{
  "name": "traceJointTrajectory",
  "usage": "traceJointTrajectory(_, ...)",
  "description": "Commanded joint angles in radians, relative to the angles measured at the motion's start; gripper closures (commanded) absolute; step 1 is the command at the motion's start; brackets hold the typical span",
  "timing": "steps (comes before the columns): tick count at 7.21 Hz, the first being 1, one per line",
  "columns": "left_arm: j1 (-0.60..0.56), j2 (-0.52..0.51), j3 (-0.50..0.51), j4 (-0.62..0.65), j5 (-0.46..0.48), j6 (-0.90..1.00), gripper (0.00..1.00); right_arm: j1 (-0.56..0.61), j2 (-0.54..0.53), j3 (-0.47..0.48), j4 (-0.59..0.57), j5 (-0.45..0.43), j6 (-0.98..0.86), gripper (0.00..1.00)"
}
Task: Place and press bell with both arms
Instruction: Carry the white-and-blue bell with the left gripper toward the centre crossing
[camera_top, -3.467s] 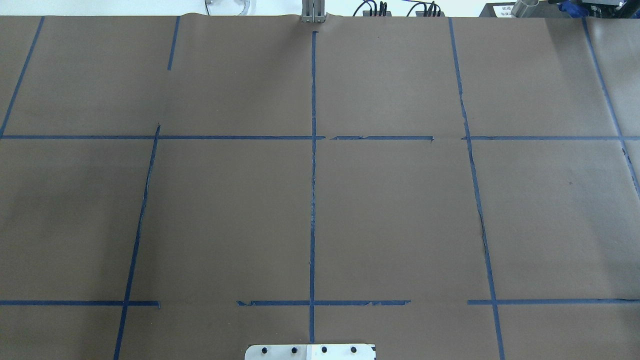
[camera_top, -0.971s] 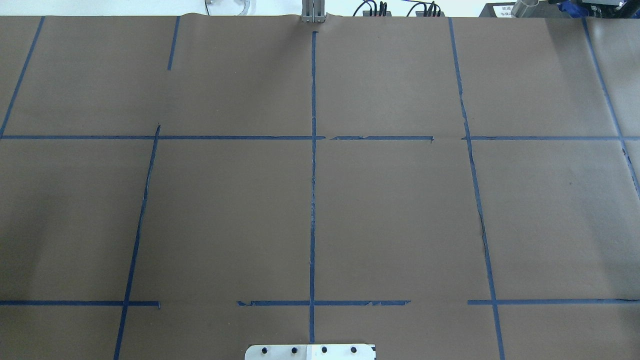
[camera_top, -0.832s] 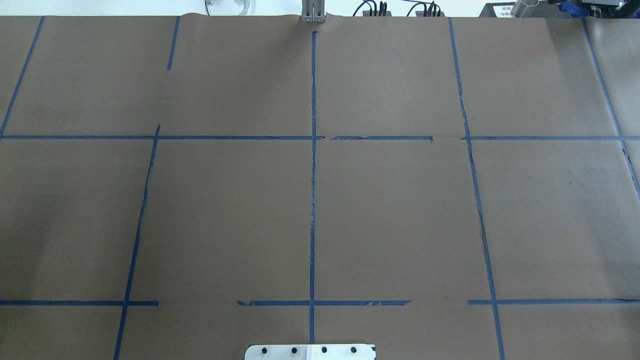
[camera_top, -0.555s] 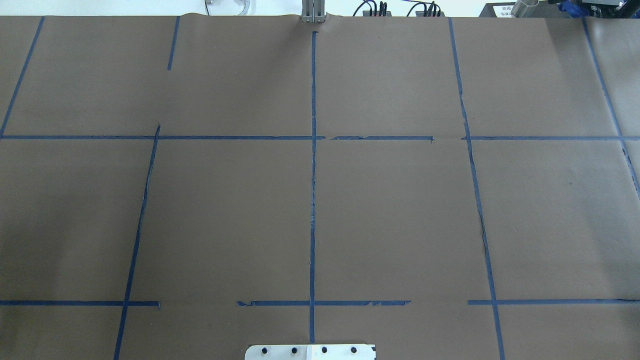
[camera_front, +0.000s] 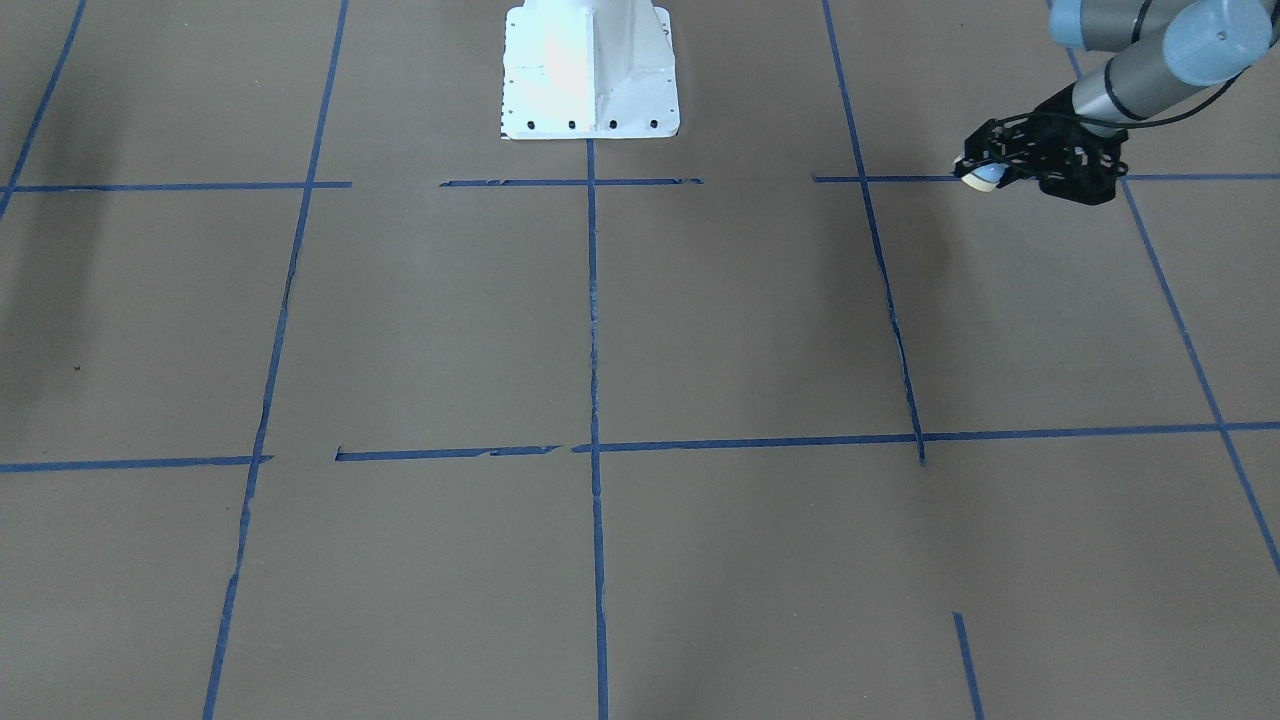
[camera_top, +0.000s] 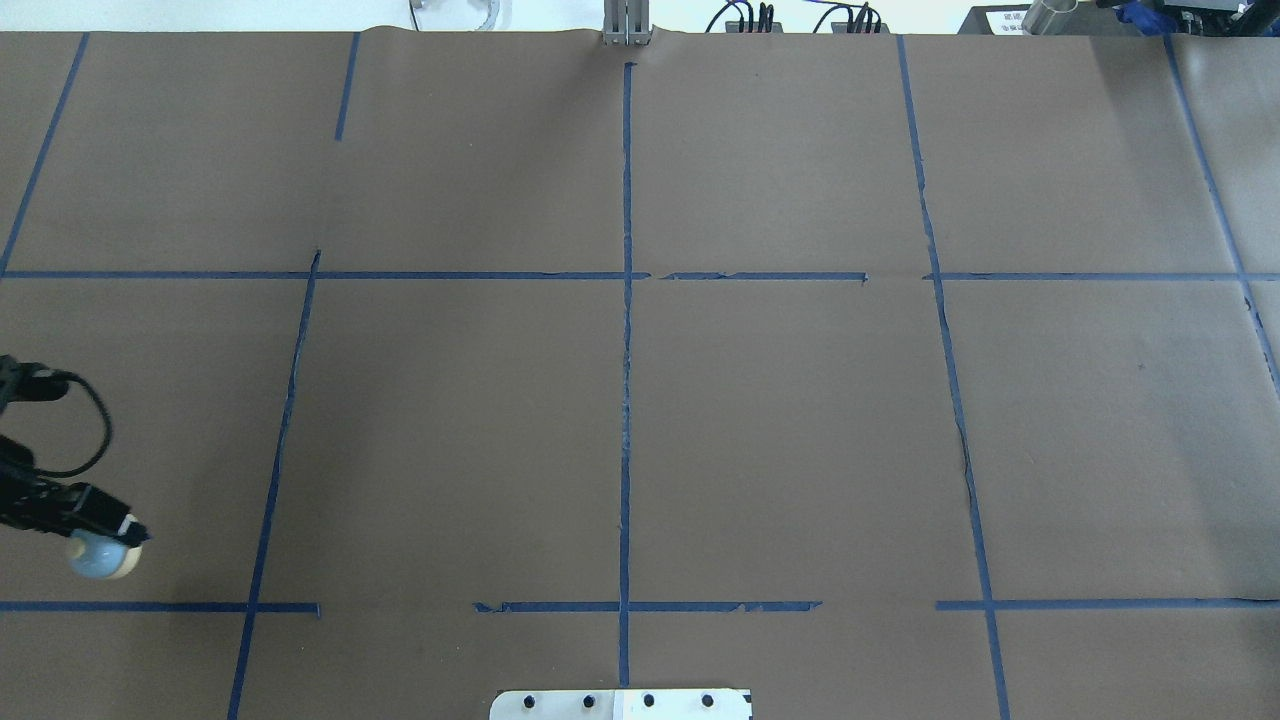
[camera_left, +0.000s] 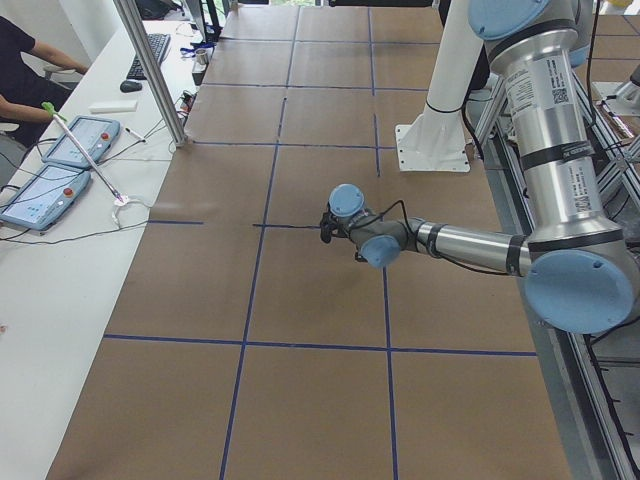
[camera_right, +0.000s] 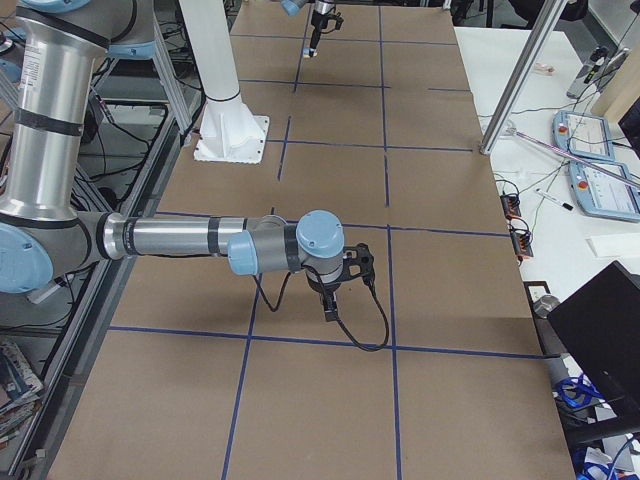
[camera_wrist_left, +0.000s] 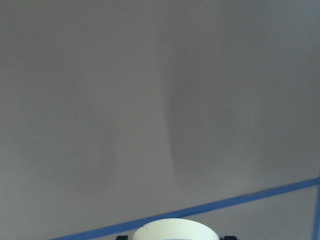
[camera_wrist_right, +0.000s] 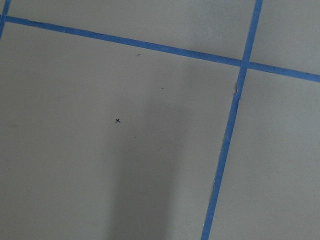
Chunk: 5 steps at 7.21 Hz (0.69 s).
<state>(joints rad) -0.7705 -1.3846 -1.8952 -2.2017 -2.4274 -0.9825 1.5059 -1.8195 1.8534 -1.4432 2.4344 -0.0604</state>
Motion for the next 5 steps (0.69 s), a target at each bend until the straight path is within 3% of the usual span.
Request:
traceJointTrajectory(1, 0.037, -0.406, 0.022, 0.342, 0.014, -0.103, 1.00, -0.001, 0.002, -0.006, -0.002, 0.000, 0.001, 0.00)
traceJointTrajectory(2, 0.069, -0.595, 0.097, 0.517, 0.049, -0.102, 1.00, -0.003, 0.003, -0.010, -0.002, -0.003, 0.001, 0.00)
traceJointTrajectory(4, 0.094, -0.805, 0.302, 0.548, 0.093, -0.140, 1.00, -0.004, 0.012, -0.037, 0.000, -0.003, 0.001, 0.00)
traceJointTrajectory(5, 0.095, -0.956, 0.453, 0.545, 0.114, -0.166, 1.00, -0.006, 0.011, -0.042, 0.000, -0.002, 0.001, 0.00)
